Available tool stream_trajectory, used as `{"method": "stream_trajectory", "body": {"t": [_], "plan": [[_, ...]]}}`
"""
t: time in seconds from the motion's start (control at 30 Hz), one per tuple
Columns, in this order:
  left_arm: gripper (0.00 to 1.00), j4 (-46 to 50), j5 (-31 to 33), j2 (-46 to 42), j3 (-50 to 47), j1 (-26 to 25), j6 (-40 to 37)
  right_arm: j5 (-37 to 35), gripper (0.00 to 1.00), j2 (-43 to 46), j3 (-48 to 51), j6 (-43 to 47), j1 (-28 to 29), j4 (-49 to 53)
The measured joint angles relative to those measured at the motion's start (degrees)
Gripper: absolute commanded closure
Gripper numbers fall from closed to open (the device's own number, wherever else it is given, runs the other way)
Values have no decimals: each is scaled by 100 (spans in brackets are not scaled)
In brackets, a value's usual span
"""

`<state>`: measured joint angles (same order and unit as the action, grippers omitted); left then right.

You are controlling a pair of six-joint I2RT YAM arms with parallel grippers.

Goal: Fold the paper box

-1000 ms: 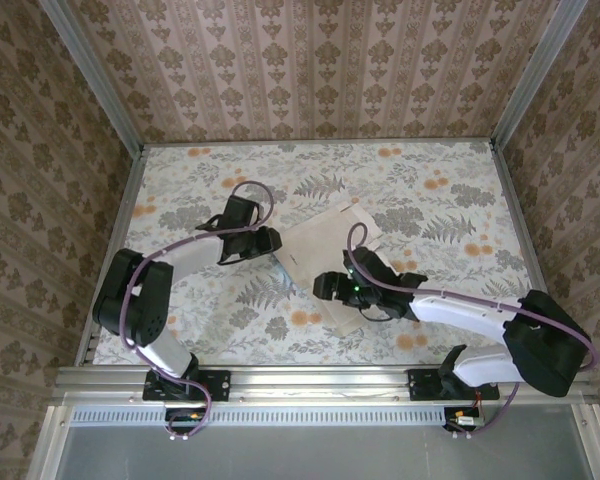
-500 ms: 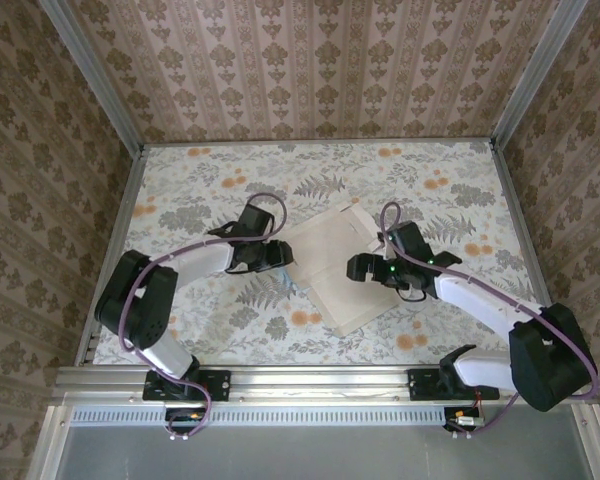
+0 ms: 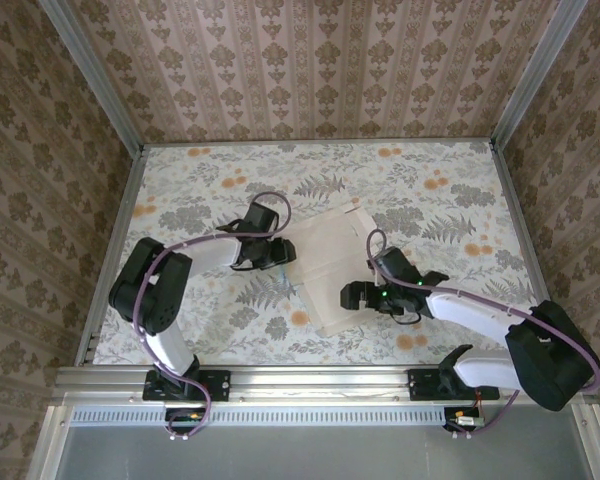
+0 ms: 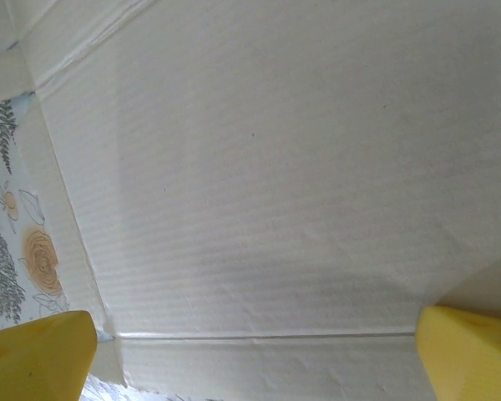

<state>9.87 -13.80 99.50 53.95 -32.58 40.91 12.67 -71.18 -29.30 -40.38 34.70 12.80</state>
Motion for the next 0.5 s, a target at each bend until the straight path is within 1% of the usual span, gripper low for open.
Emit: {"method": "stream_trajectory", "body": {"t": [0.13, 0.27, 0.37, 0.5], "plan": [[54, -223, -55, 173, 83, -2, -9, -457, 0, 48, 85, -850, 601, -409], [53, -177, -35, 192, 146, 11, -136, -699, 0, 39, 4, -1388, 1165, -621], [50, -157, -37, 173, 186, 90, -407, -710, 0, -17, -308, -1482, 1364, -660], [42, -74, -212, 101, 205, 404, -896, -669, 0, -13, -804, -1117, 1287, -540]]}}
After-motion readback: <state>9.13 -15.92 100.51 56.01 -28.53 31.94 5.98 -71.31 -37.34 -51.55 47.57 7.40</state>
